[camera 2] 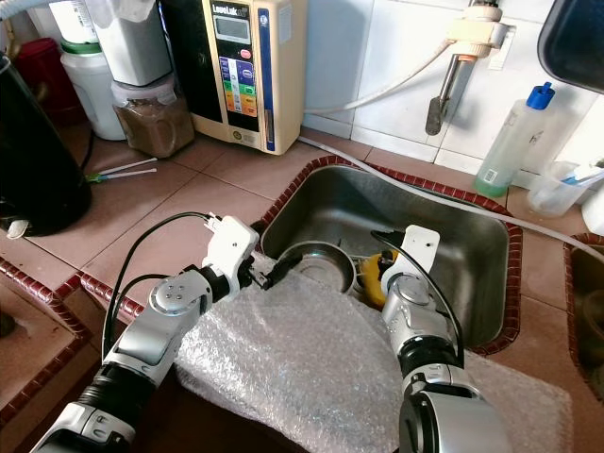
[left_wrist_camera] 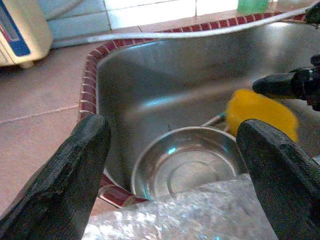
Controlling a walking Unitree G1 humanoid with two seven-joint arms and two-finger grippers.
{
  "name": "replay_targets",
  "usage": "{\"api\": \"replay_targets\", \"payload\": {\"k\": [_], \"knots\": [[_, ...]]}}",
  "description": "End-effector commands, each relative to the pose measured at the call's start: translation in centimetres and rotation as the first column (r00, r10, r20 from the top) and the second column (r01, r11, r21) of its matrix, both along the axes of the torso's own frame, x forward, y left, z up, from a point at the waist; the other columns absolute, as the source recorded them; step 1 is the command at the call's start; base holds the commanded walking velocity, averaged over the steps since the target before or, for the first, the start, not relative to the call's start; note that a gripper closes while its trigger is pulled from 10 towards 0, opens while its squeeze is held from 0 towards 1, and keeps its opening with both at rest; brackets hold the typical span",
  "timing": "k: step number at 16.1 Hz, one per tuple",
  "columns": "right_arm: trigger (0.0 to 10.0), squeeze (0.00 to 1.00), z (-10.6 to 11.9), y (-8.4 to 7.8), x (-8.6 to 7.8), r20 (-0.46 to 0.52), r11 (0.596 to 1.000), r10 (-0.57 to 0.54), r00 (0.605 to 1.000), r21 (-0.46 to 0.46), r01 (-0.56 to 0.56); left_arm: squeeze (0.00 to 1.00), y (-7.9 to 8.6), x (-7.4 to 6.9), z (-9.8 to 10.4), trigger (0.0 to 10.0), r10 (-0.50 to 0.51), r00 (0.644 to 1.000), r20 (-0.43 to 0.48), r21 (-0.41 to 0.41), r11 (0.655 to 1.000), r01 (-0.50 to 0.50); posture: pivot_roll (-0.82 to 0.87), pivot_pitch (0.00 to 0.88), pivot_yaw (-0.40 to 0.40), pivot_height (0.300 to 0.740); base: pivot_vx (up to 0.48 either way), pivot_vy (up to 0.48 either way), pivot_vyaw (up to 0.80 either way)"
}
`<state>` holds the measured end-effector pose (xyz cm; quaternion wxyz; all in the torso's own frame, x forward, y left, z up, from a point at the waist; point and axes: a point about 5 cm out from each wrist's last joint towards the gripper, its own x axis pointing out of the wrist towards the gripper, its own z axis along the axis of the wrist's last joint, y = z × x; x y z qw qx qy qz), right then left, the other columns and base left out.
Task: Kitchen organization
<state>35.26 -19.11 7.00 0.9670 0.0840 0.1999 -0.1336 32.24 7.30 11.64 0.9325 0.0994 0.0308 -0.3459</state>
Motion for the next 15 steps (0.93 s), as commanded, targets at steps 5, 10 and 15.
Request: {"api": "replay_targets", "payload": {"k": [5,10,15], "knots": [[10.0,1.0,1.6,0.4,0.6,0.098,0.982,0.111,0.989,-0.161,-0.094,1.0,0.5,0.9,1.2,10.0,0.127,0.99,0.056,-0.063,0.99,-0.124,0.08,0.0,-0.007,0.74,0.0,0.0,0.0],[10.0,1.0,4.0,0.8,0.4,0.29,0.945,0.216,0.933,-0.301,-0.125,1.0,2.7,1.8,3.3,10.0,0.367,0.913,0.18,-0.166,0.926,-0.34,0.05,0.0,-0.001,0.74,0.0,0.0,0.0],[10.0,1.0,5.7,-0.2,-0.5,0.381,0.927,0.24,0.893,-0.363,-0.094,1.0,4.0,1.2,3.2,10.0,0.505,0.834,0.224,-0.099,0.863,-0.496,0.04,0.0,-0.008,0.74,0.0,0.0,0.0]]}}
